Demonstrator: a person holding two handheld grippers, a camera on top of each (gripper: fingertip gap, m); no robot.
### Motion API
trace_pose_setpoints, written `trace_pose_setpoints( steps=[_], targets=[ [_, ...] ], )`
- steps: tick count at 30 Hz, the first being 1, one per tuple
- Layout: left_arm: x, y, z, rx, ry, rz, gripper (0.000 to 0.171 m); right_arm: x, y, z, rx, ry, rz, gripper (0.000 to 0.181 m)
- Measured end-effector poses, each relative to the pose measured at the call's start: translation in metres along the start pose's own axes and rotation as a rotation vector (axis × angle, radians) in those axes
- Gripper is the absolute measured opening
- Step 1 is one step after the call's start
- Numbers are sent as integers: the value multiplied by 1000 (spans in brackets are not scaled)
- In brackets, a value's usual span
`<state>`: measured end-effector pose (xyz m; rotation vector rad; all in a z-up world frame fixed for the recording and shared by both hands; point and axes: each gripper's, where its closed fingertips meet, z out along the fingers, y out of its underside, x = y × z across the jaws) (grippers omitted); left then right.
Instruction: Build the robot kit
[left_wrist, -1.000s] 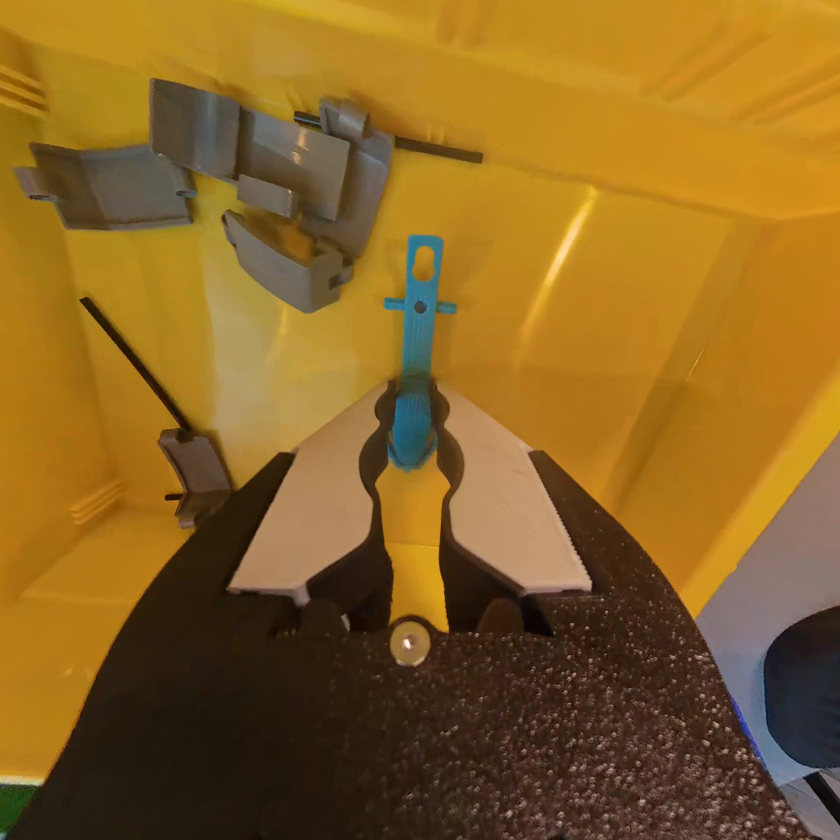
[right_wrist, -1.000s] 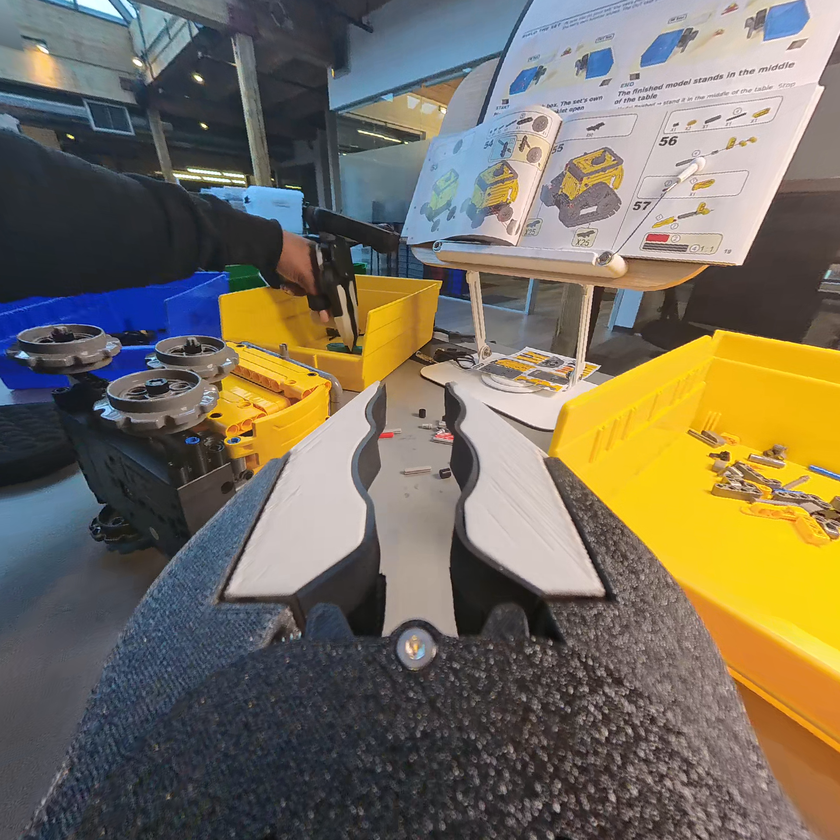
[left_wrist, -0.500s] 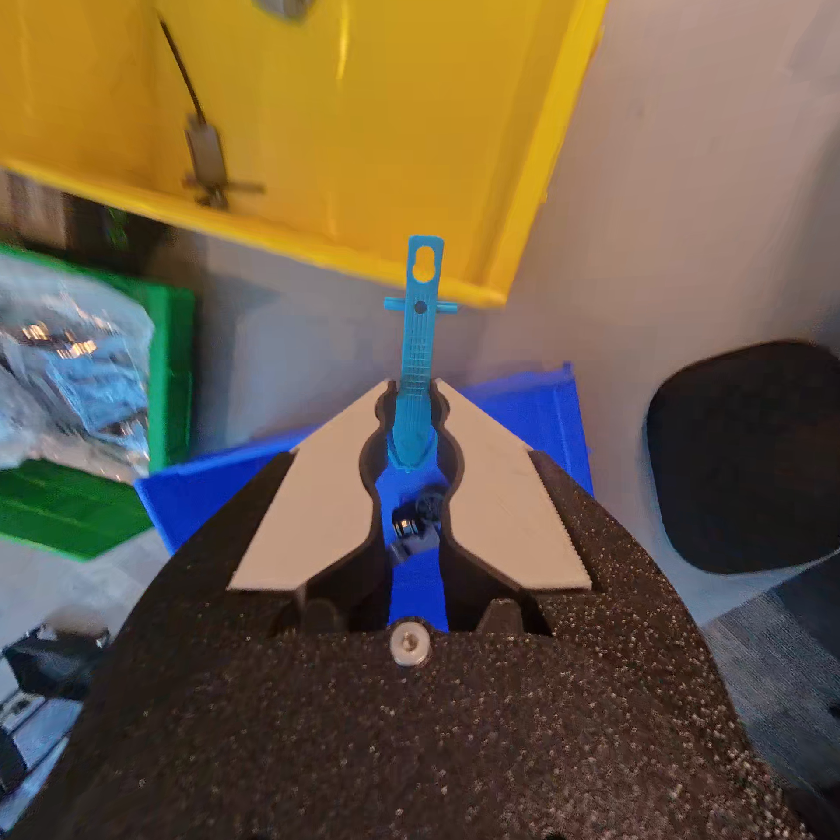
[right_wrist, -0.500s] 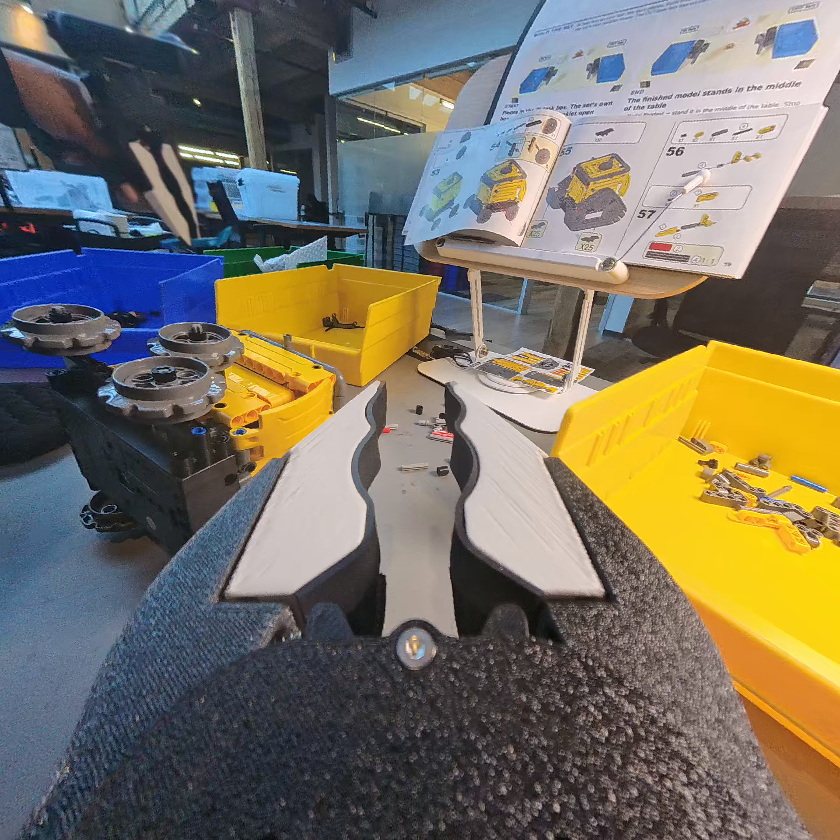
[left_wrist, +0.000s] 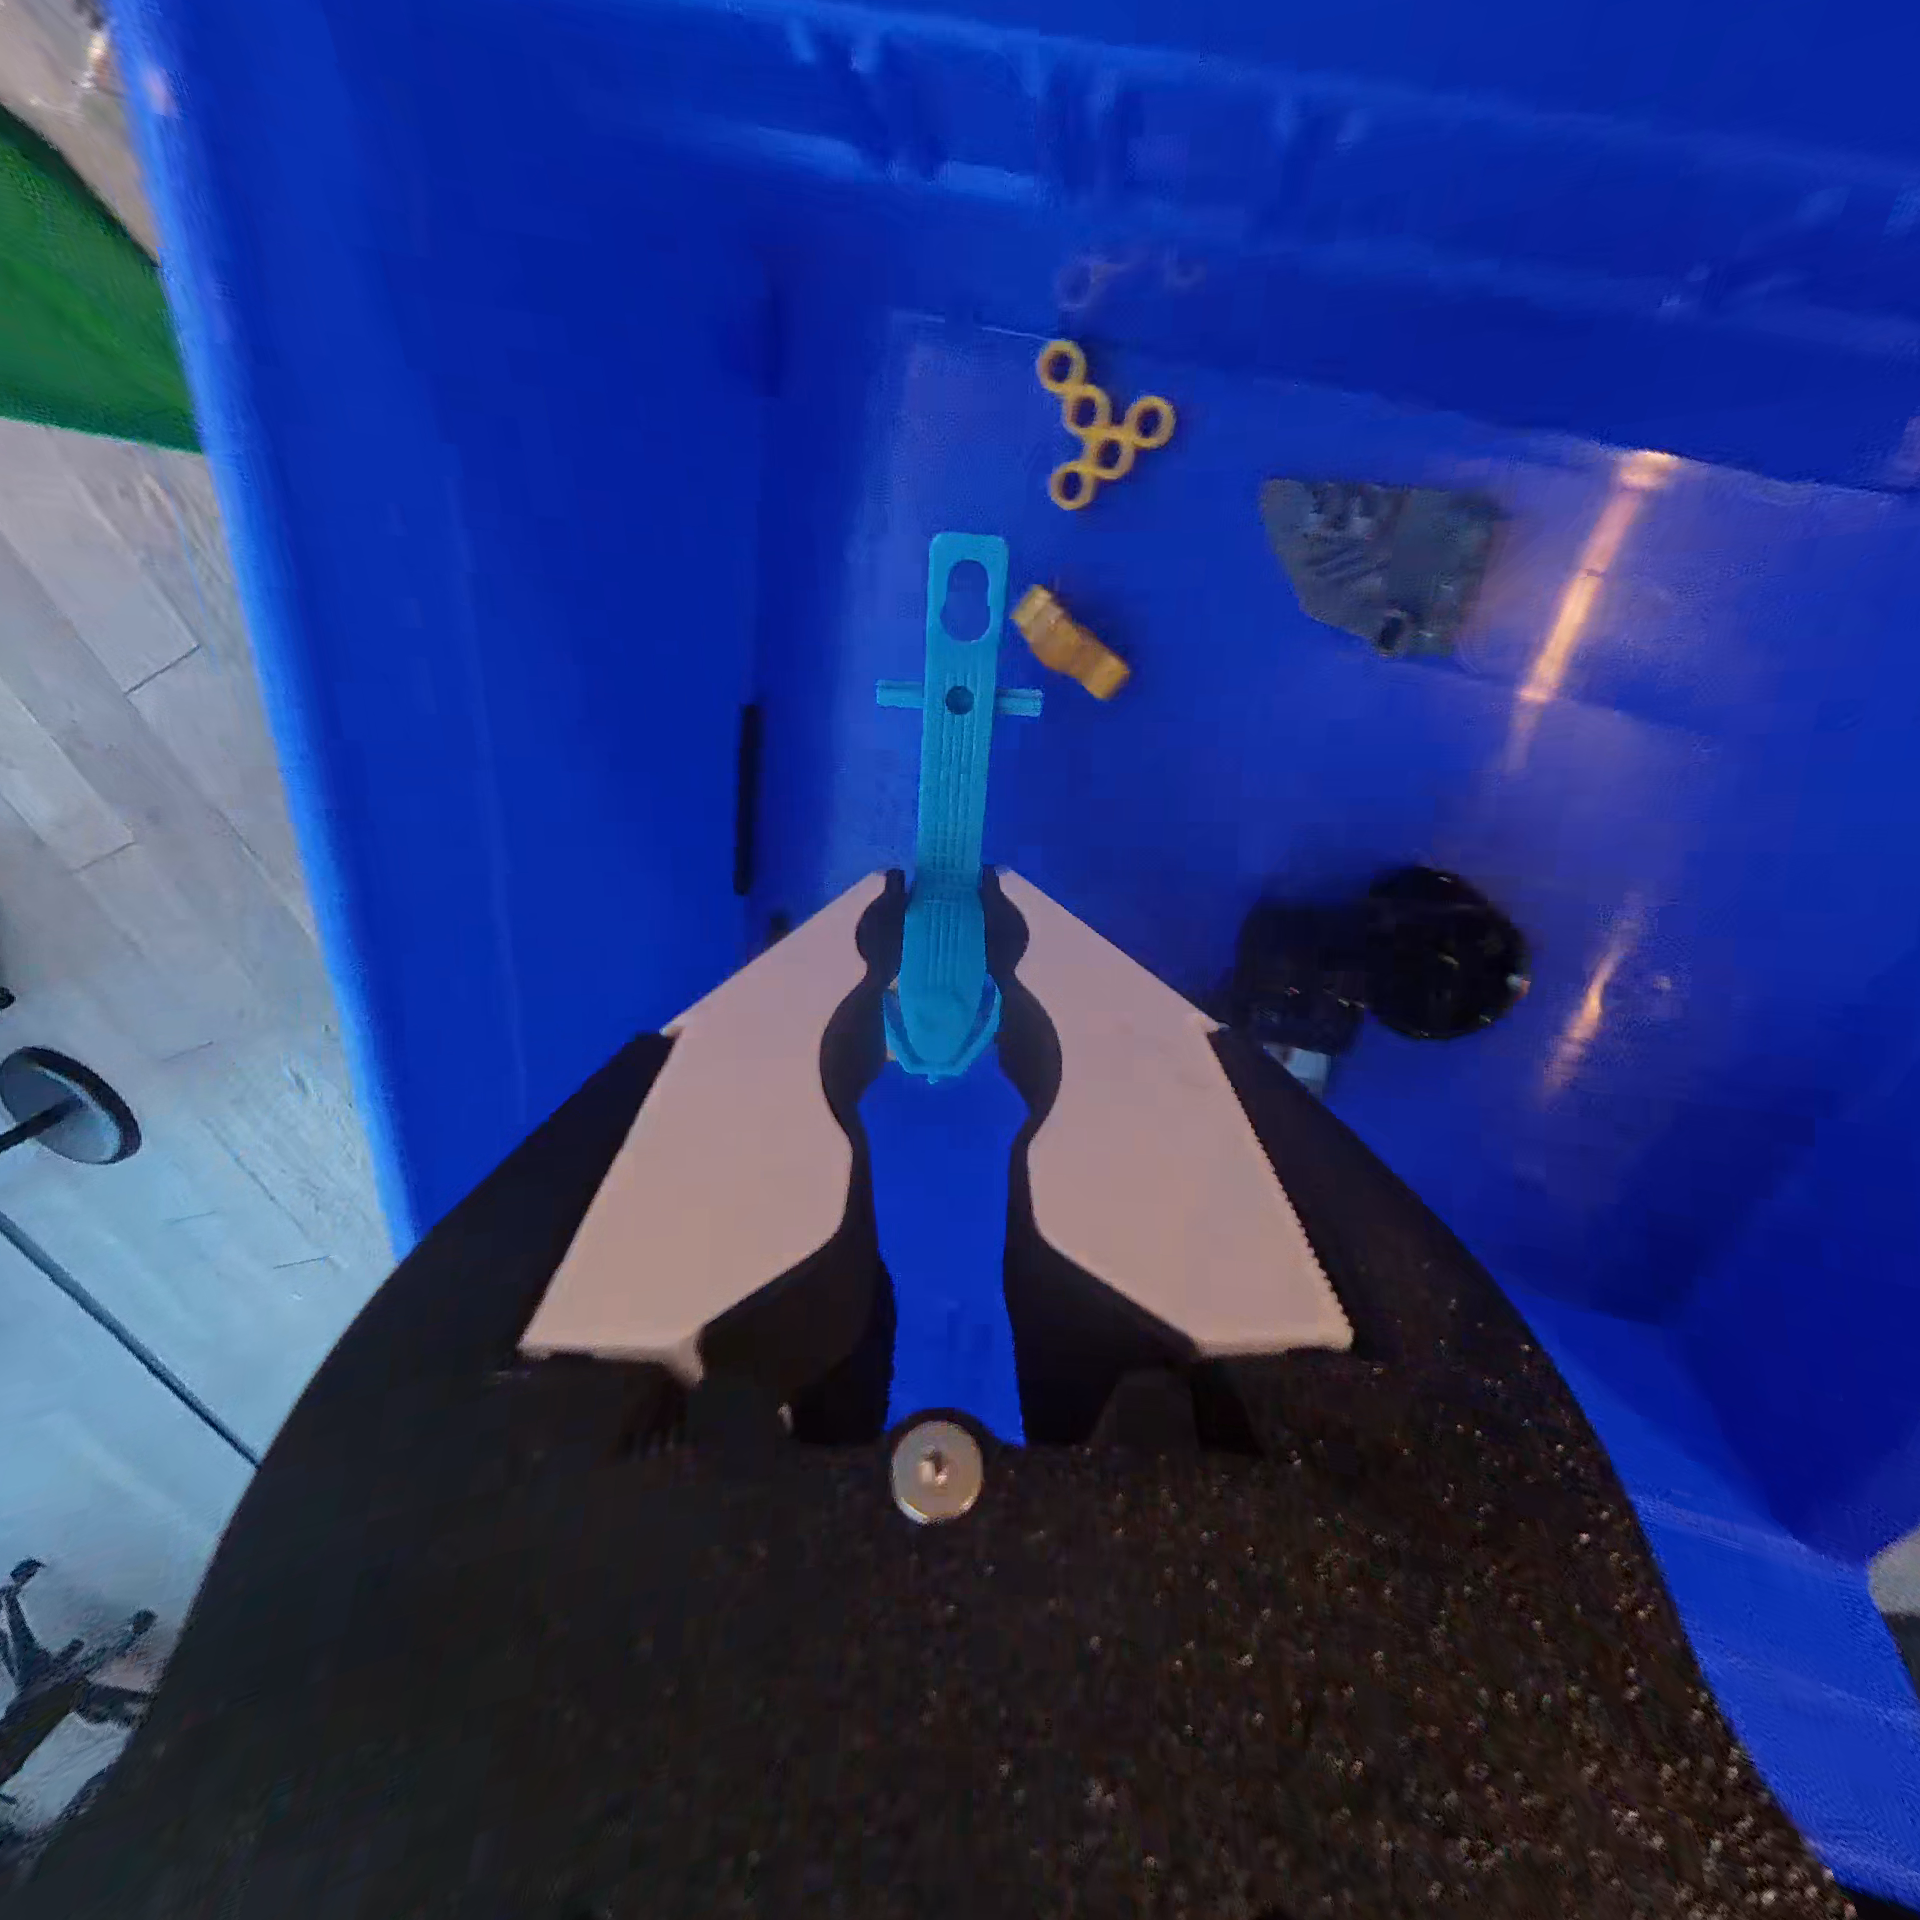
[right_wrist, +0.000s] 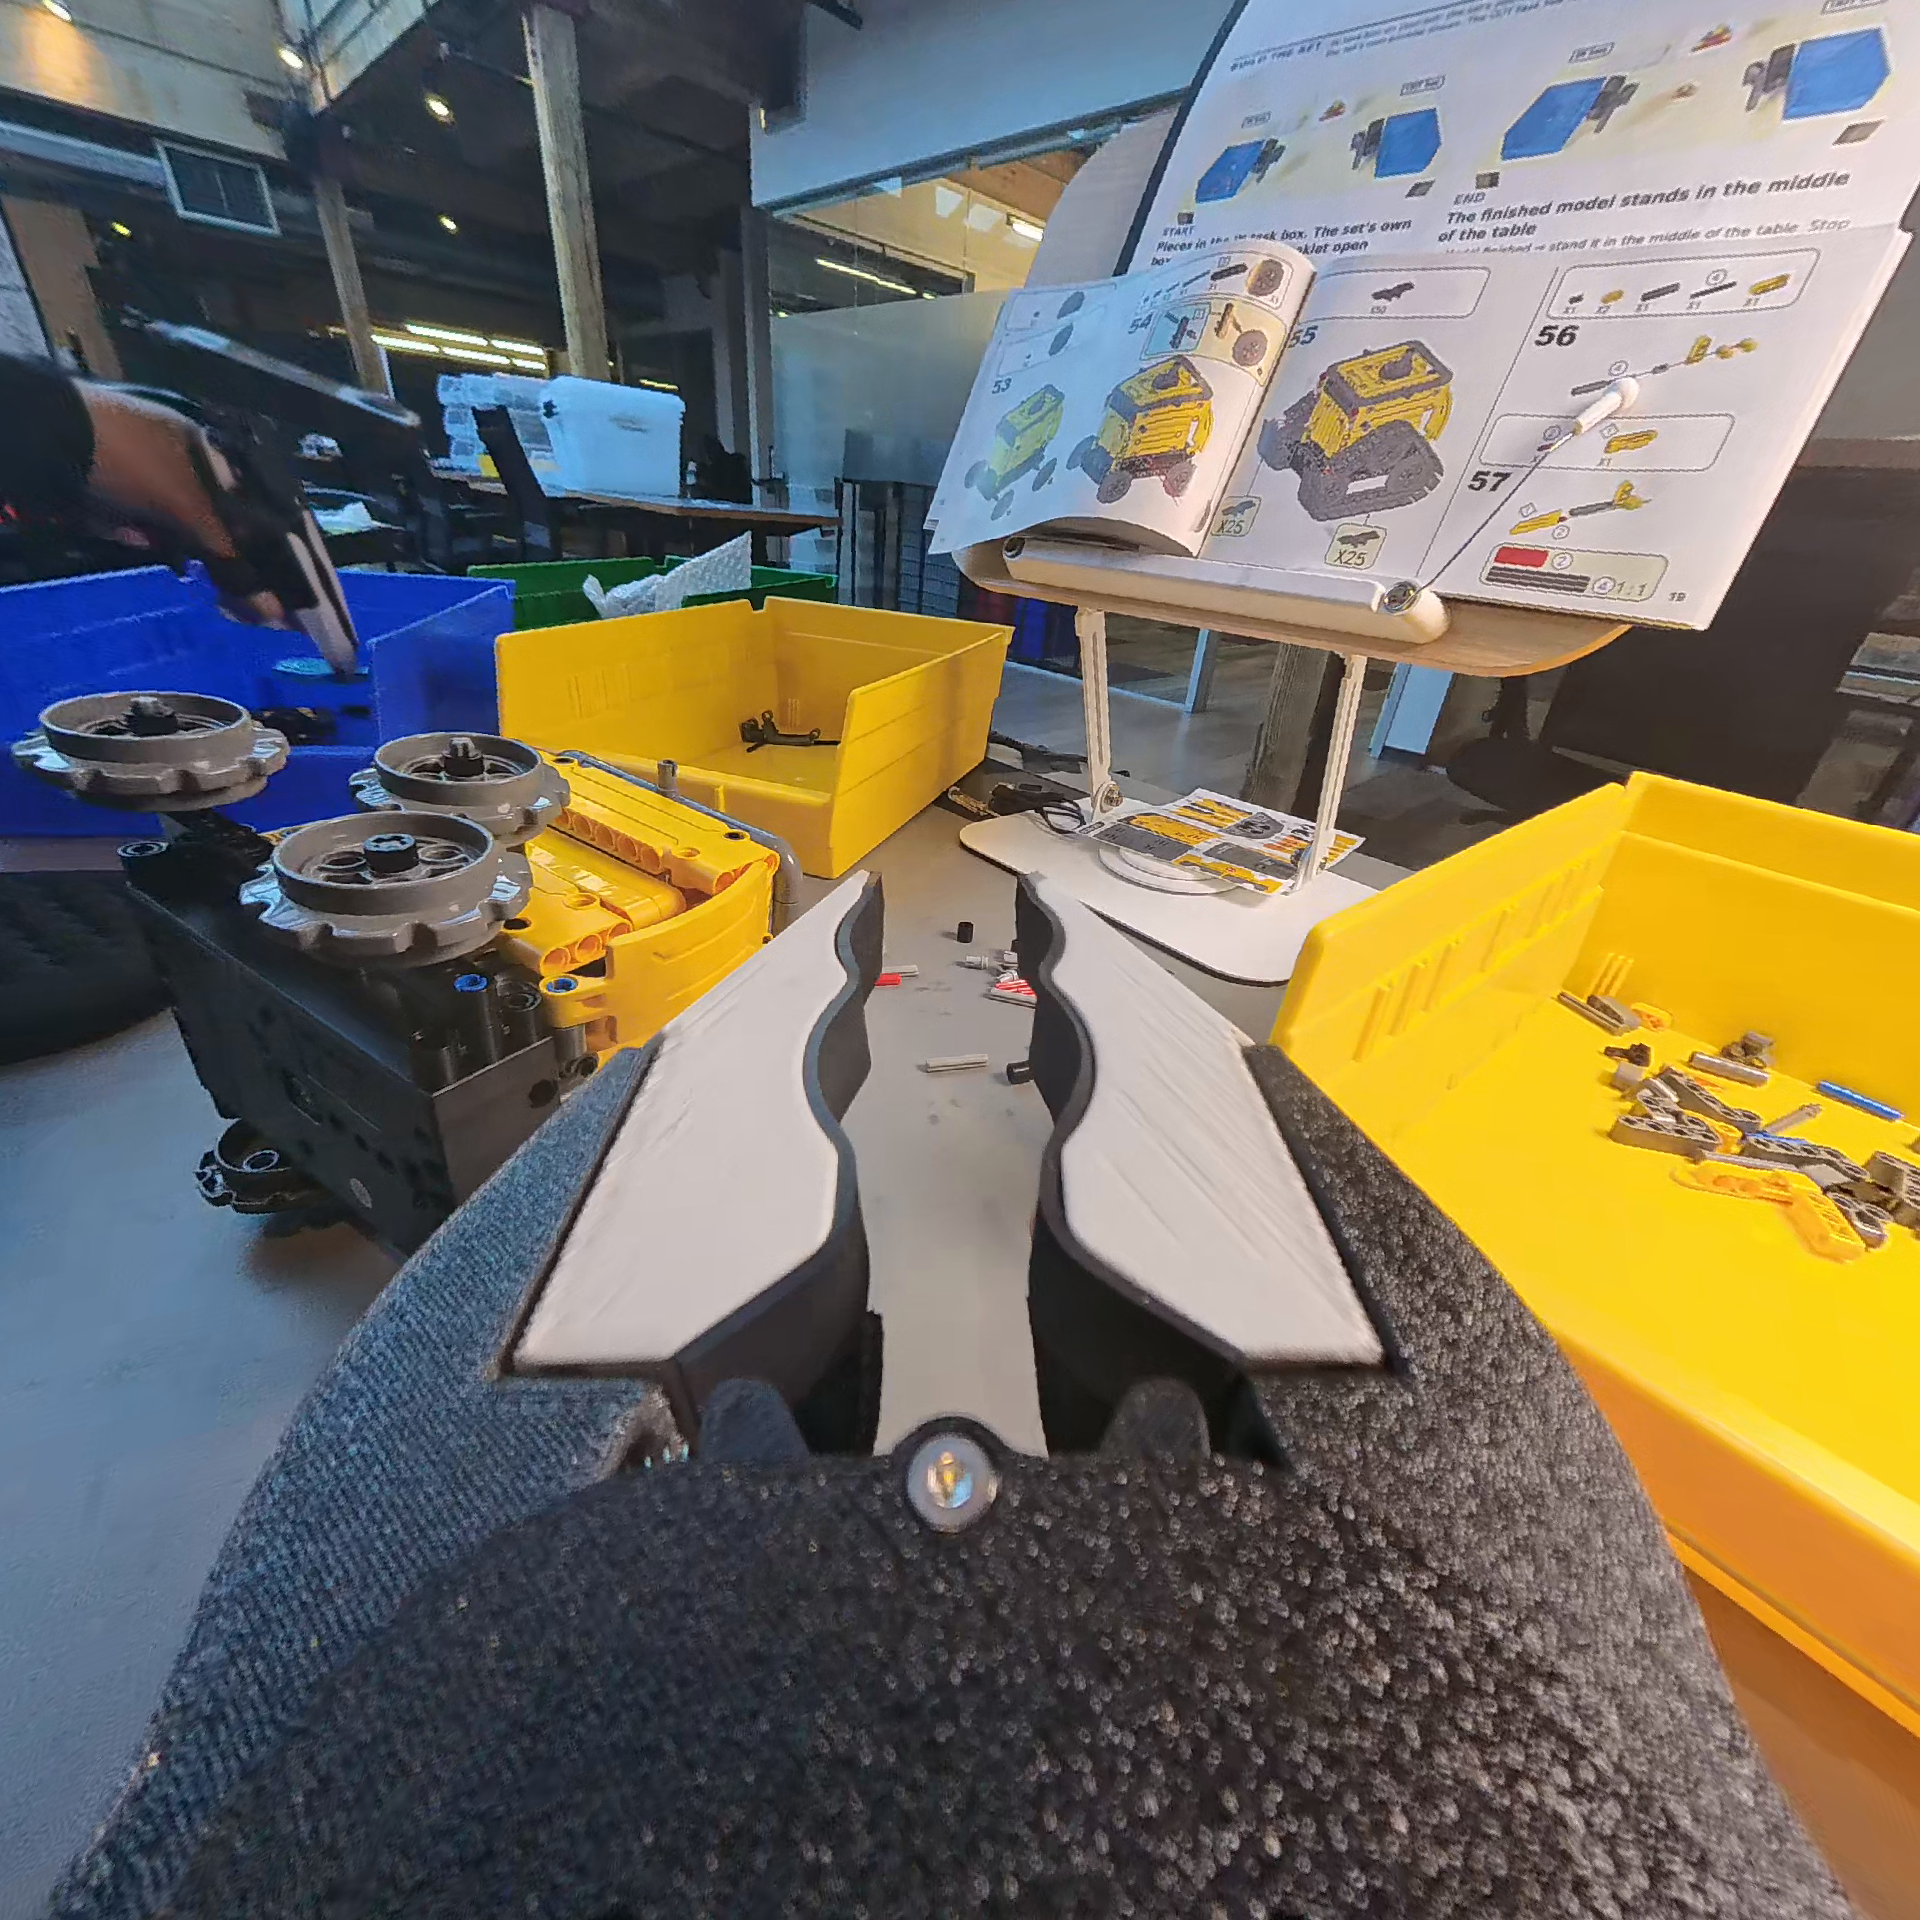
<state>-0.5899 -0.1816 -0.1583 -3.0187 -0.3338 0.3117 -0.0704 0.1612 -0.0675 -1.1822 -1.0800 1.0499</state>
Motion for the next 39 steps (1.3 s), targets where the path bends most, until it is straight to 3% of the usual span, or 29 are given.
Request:
trace_pose_setpoints(
  steps=[6, 11, 14, 18, 21, 23, 25, 28, 30, 34, 39],
  targets=[
    [-26, -20, 20, 23, -65, -19, 12, 1, 0, 0, 1, 5, 6, 25],
    [-29, -28, 32, -3, -97, 33, 12, 3, 0, 0, 1, 10, 14, 25],
    [-24, -40, 27, 47, -81, 42, 18, 5, 0, 0, 3, 13, 24, 25],
    [-23, -66, -14, 183, -113, 49, 22, 6, 0, -1, 7, 15, 36, 25],
    [-14, -110, -72, 416, -140, 42, 20, 6, 0, -1, 8, 13, 31, 26],
    [14, -149, -102, 572, -67, 76, 22, 5, 0, 0, 2, 14, 24, 28],
    [55, -183, -110, 616, 72, 131, 30, 5, 2, 1, -6, 11, 22, 32],
    [100, -227, -89, 542, 161, 230, 35, 4, 1, 1, -6, 10, 10, 35],
    [112, -254, -65, 461, 156, 270, 34, 4, 1, 0, -8, 13, -4, 35],
    [98, -288, -11, 227, 82, 301, 36, 5, 1, 0, -8, 8, 3, 35],
    [80, -303, 23, 32, 81, 285, 34, 8, 2, -1, -6, 7, 16, 35]
  ],
)
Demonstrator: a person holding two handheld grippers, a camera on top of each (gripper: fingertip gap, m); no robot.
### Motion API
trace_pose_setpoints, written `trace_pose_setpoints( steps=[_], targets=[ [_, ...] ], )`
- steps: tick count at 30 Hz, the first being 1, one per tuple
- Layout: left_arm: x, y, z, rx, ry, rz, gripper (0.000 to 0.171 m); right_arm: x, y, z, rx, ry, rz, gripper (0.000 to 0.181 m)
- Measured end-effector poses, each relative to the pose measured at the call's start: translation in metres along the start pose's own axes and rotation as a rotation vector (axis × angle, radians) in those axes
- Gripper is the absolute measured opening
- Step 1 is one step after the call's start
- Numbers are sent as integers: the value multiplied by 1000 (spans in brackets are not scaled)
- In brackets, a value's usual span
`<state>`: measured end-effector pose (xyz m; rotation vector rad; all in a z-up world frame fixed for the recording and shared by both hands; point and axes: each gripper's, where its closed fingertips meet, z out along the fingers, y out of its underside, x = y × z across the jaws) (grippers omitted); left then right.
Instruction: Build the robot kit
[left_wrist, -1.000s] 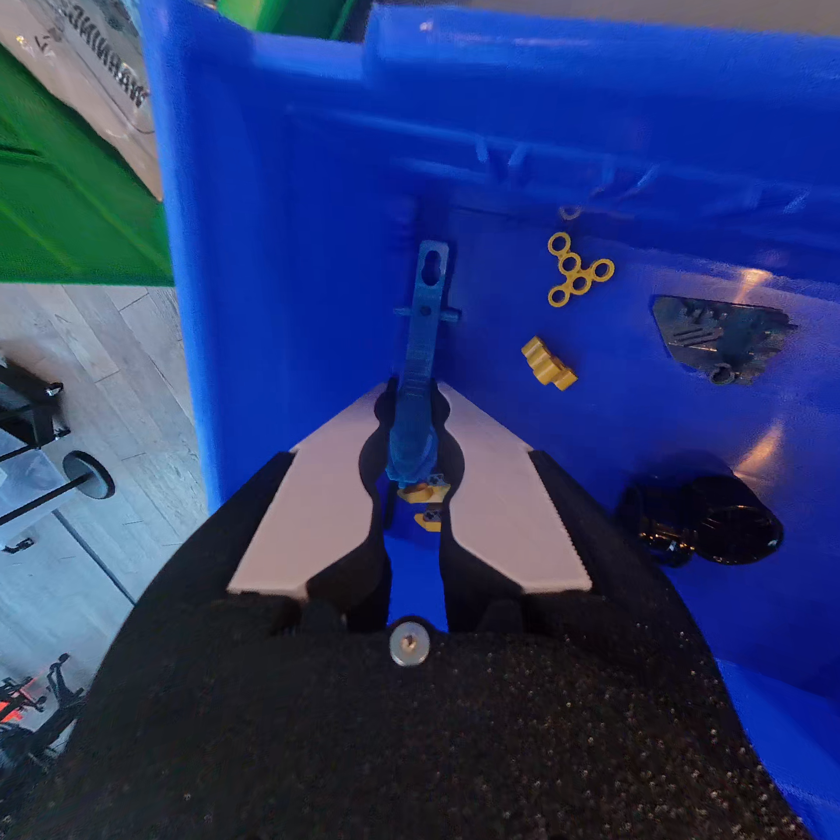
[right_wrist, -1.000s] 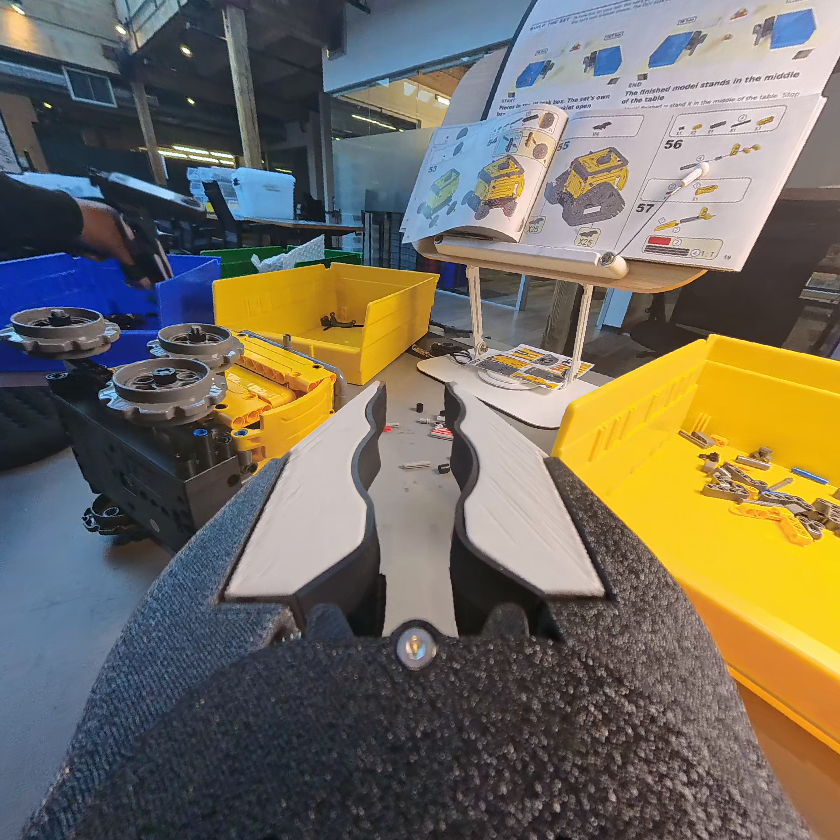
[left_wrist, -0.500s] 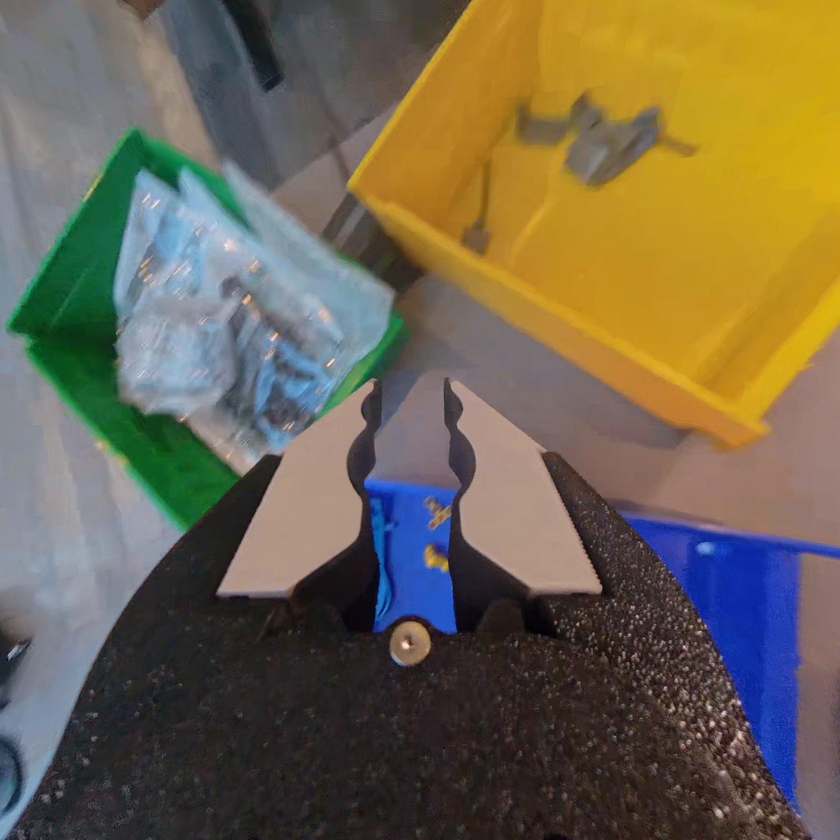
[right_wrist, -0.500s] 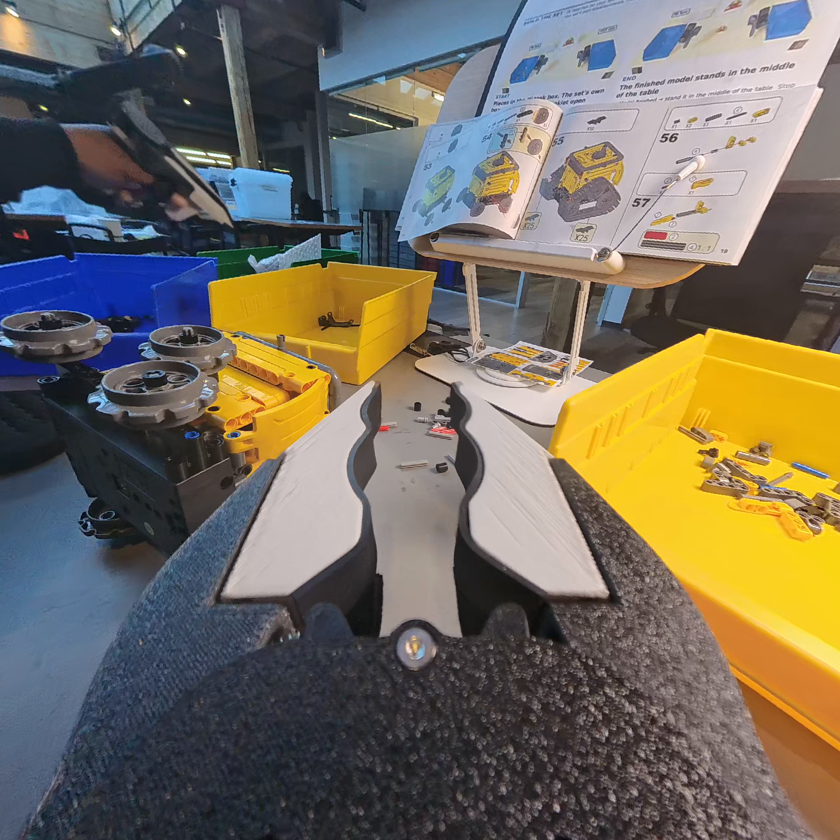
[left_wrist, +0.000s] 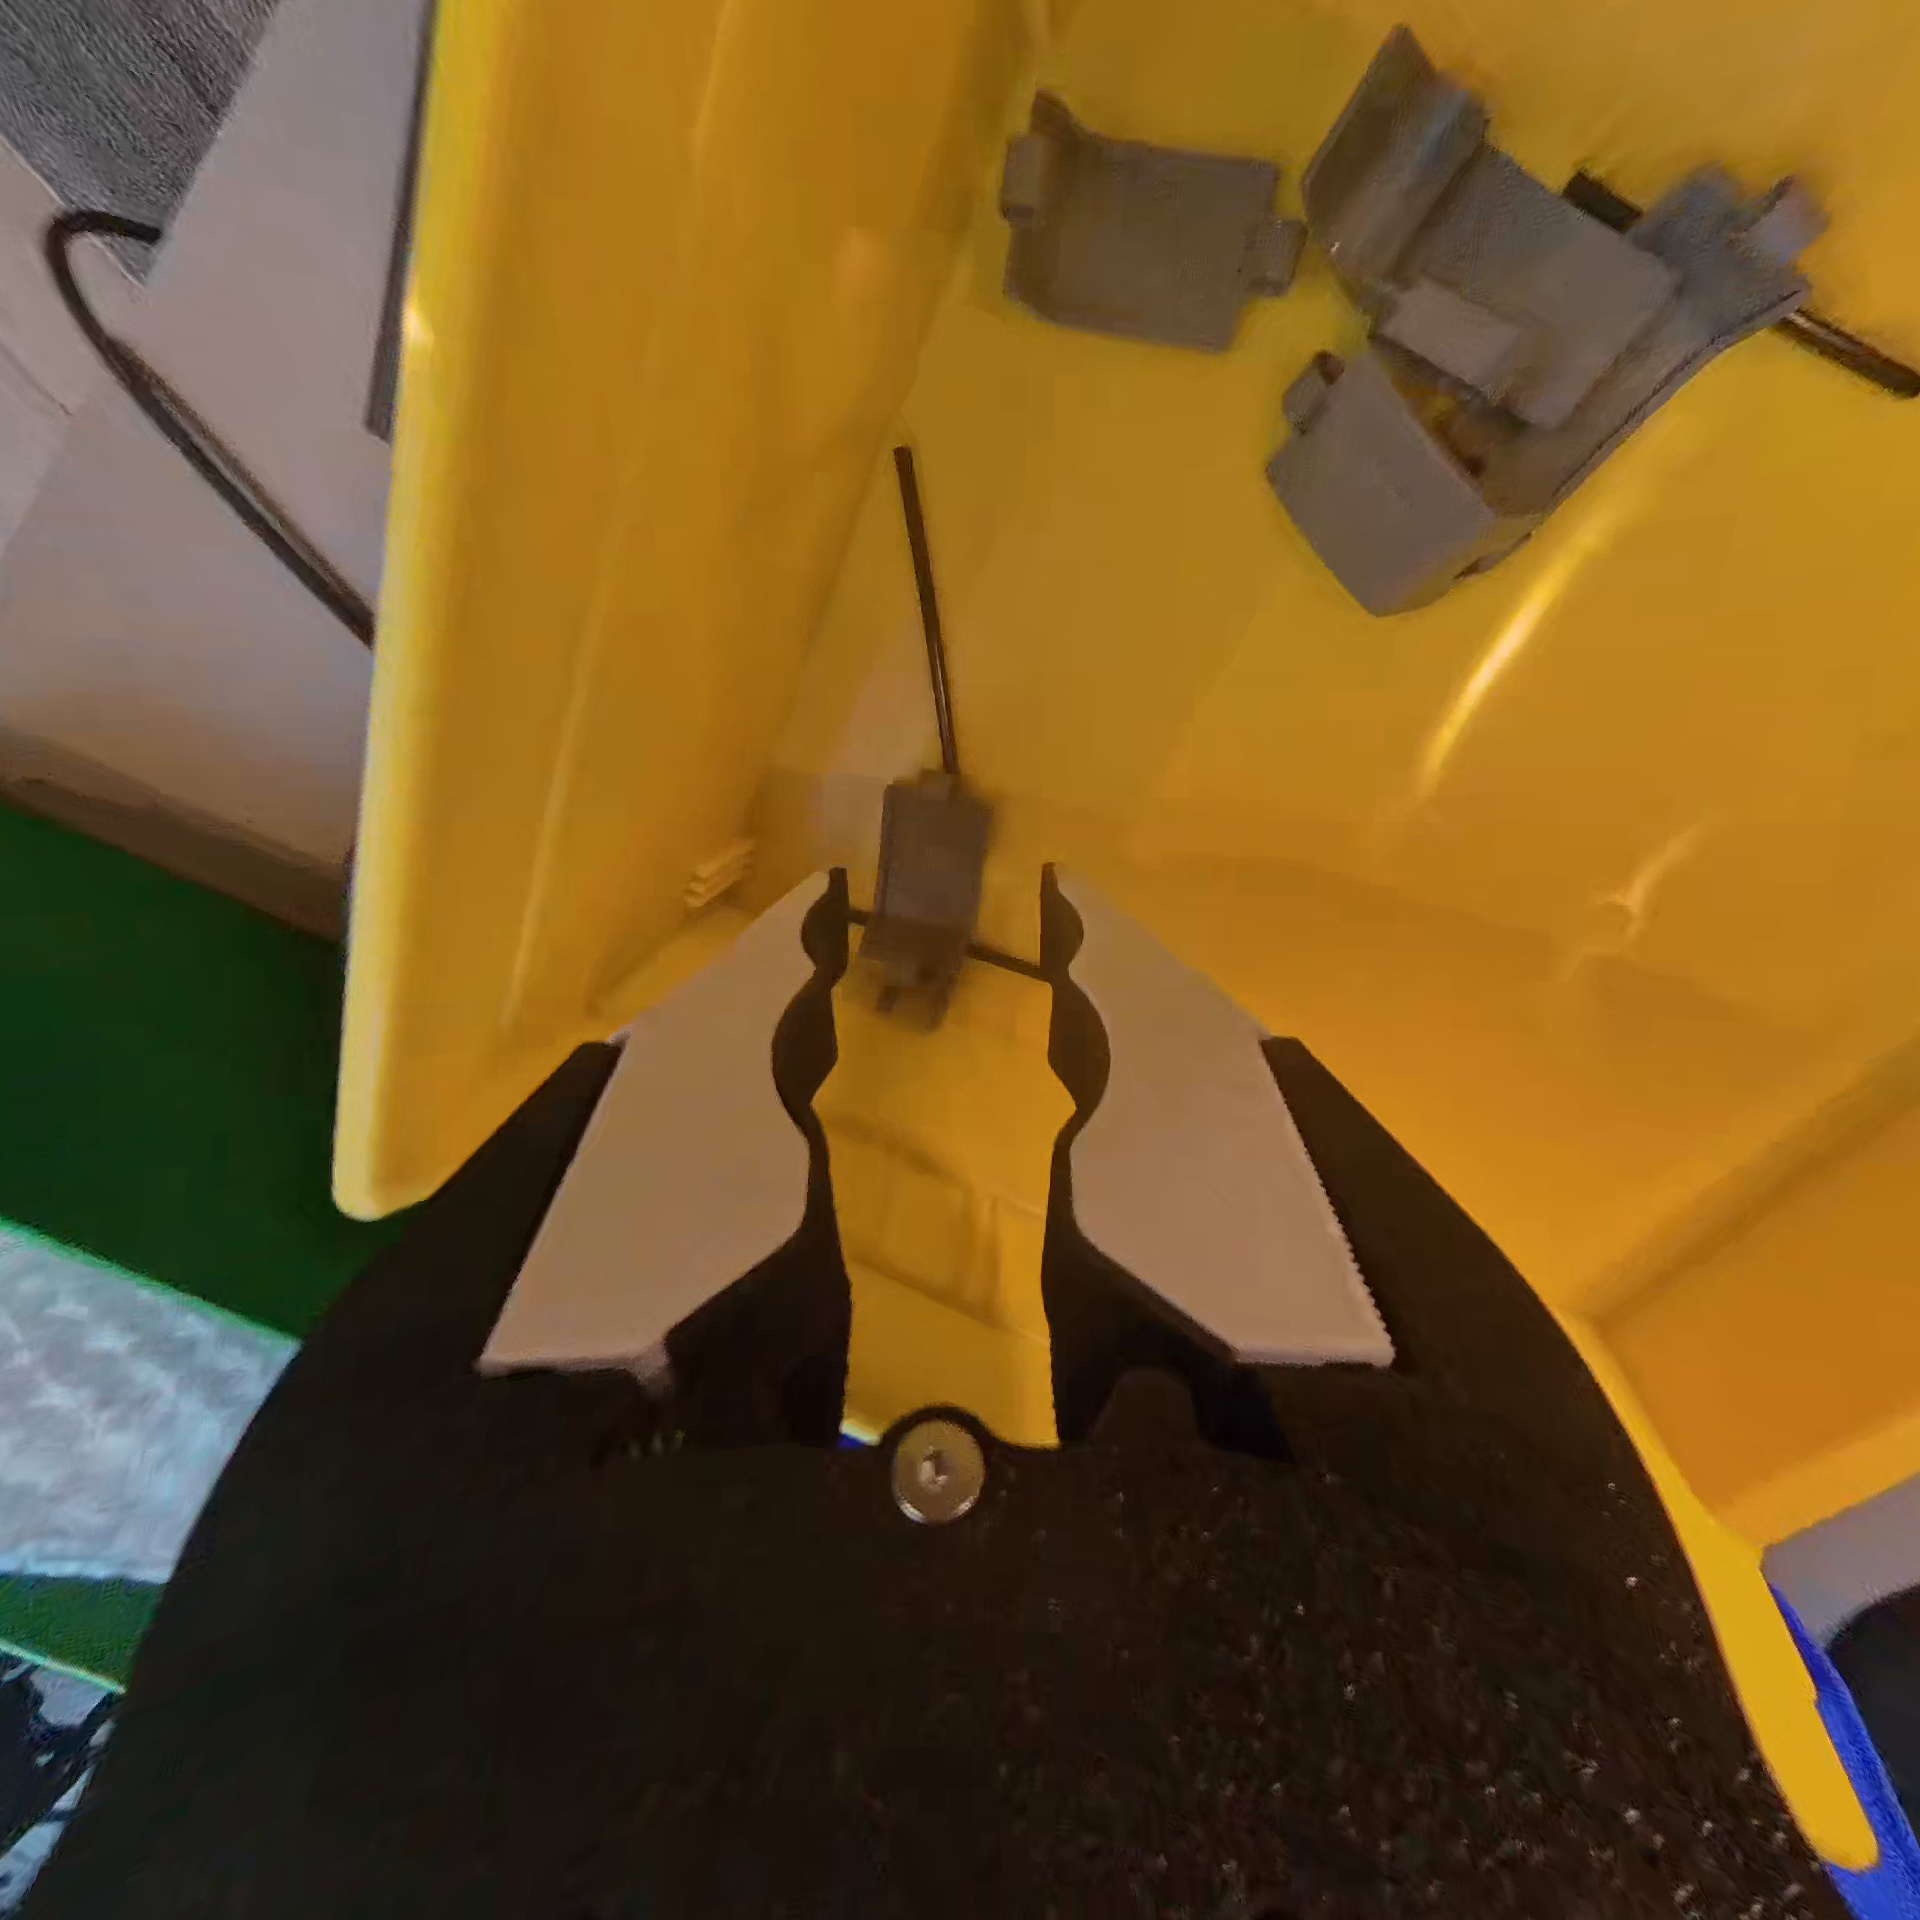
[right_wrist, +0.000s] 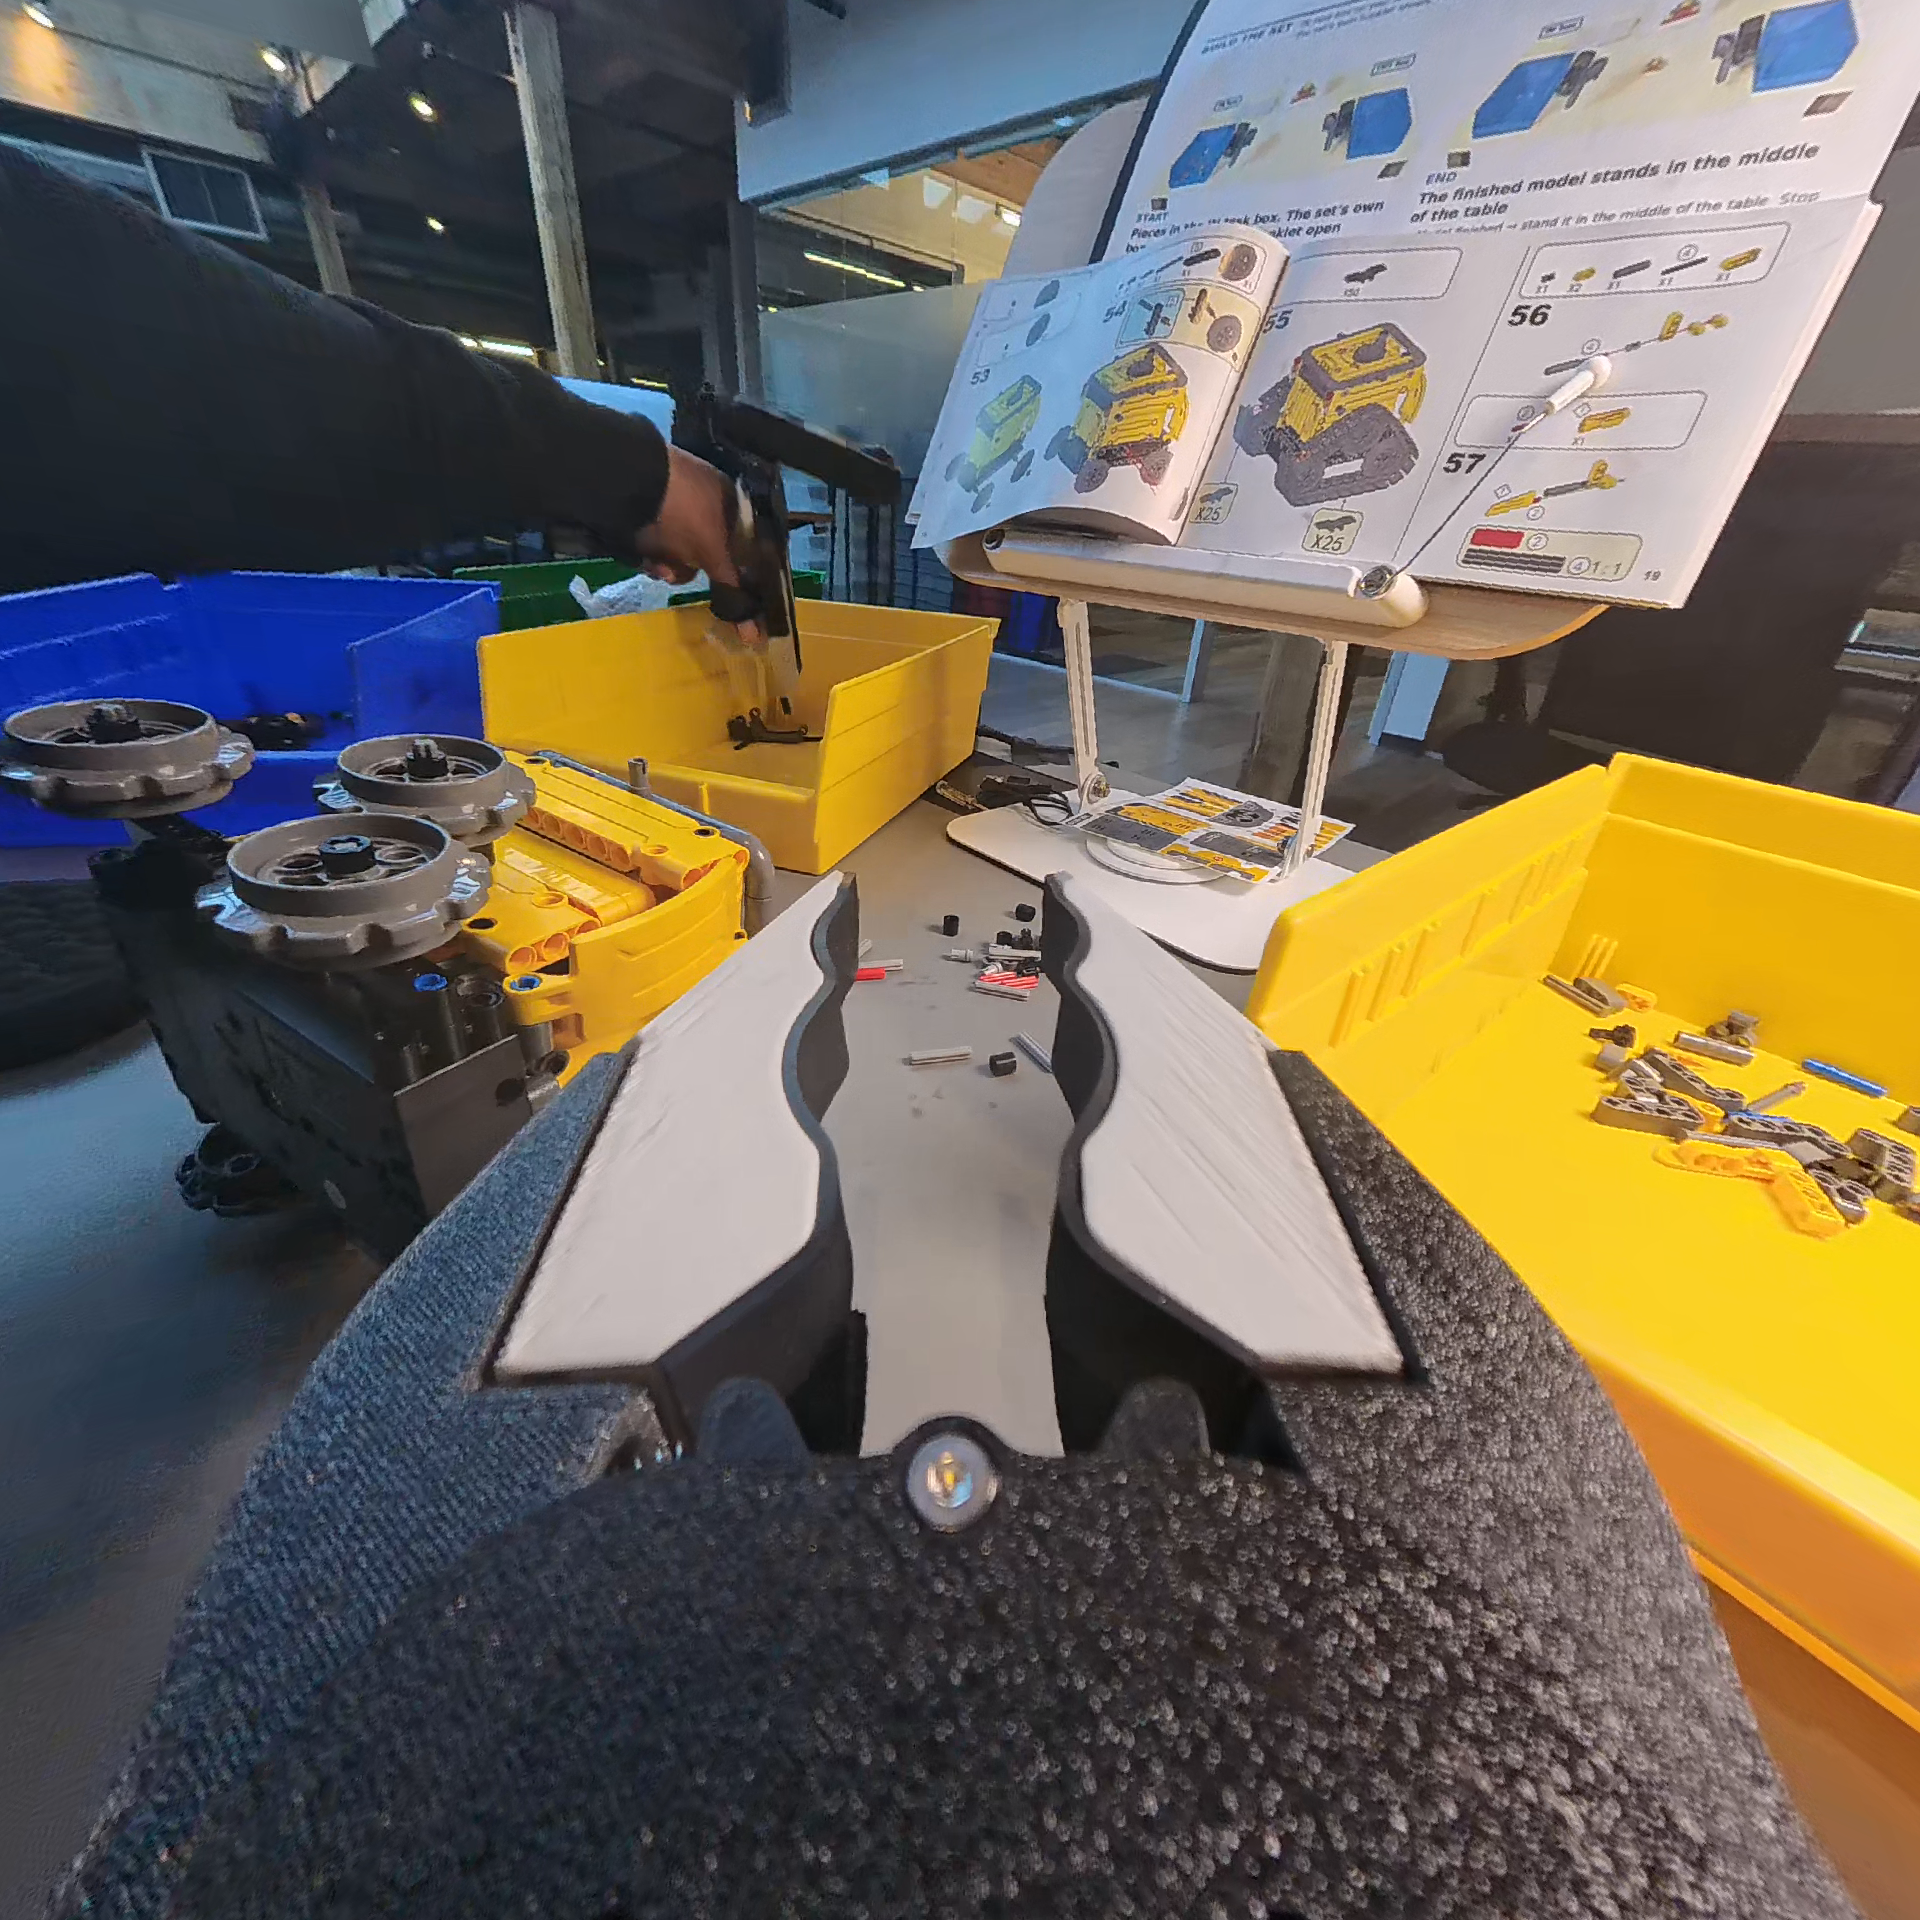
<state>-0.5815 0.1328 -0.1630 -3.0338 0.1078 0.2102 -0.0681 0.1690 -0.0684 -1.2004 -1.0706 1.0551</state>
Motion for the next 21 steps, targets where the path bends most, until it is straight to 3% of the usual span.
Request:
trace_pose_setpoints(
  steps=[4, 10, 16, 17, 21],
  targets=[
    [-10, 2, 15, -84, -11, 17, 36, 2, 0, 0, 1, -4, 23, 35],
    [2, 7, 28, -143, 90, 11, 27, 4, 1, 0, 2, -6, 45, 35],
    [8, 6, 26, -145, 71, 58, 20, 2, 1, 0, -2, -7, 26, 35],
    [10, 7, 24, -142, 66, 77, 5, 1, 1, 1, -3, -7, 19, 35],
    [22, -1, -2, -18, 57, 131, 0, -3, 1, 1, -8, -12, 2, 35]
  ],
)
